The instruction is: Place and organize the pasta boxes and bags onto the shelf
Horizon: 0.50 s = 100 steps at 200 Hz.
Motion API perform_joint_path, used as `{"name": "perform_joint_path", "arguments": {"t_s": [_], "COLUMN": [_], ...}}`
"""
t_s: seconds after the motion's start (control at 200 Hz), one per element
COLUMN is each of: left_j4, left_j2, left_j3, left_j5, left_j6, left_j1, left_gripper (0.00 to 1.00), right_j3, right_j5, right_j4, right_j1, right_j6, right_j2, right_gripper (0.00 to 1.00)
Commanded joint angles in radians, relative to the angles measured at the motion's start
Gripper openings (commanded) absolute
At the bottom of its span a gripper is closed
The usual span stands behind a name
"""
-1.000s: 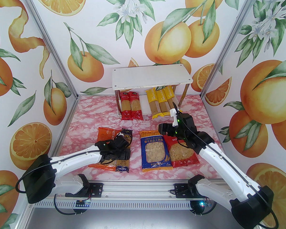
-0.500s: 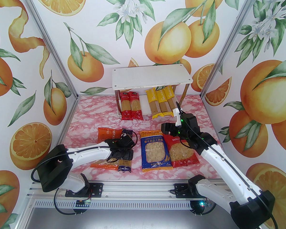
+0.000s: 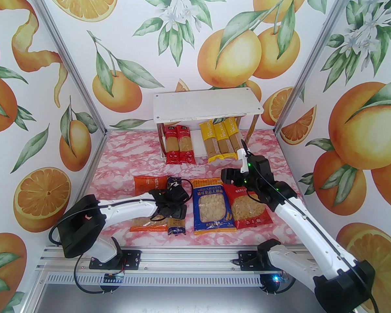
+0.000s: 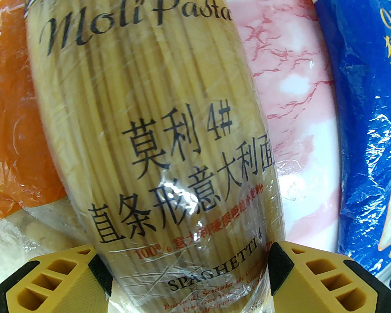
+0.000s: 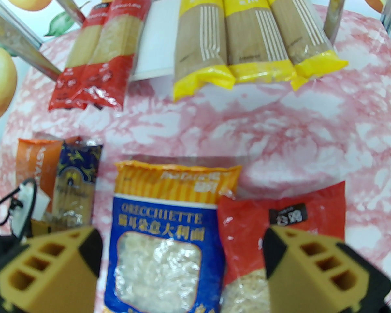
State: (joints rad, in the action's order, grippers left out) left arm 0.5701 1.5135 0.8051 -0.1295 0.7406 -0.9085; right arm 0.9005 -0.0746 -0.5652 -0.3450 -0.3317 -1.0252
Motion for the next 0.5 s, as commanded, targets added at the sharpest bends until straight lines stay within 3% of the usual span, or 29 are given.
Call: {"name": "perform_joint_path", "arguments": {"t_s": [0.0, 0.205, 0.495], "left_j4": [0.061, 0.08, 0.076], "left_j2": [-0.058, -0.193, -0.286], "left_j3": [-0.078, -0.162, -0.149], "left_j5": [-0.018, -0.004, 0.014], "left_j6": [-0.026, -0.047, -0.099], "left_j1": [0.075, 0.204, 0.264], "left_gripper": [0.82, 0.82, 0.84], "right_j3": [-0.005, -0.01, -0.011], "right_j5": [-0.016, -0.012, -0.023], "right_j4": [-0.002, -0.008, 0.0], "right_j1": [0.009, 0.014, 0.015], "right_j6": [0.014, 0.016, 0.001], "right_j2": [0.023, 0.037, 0.031], "right_gripper": [0.86, 0.86, 0.86]}}
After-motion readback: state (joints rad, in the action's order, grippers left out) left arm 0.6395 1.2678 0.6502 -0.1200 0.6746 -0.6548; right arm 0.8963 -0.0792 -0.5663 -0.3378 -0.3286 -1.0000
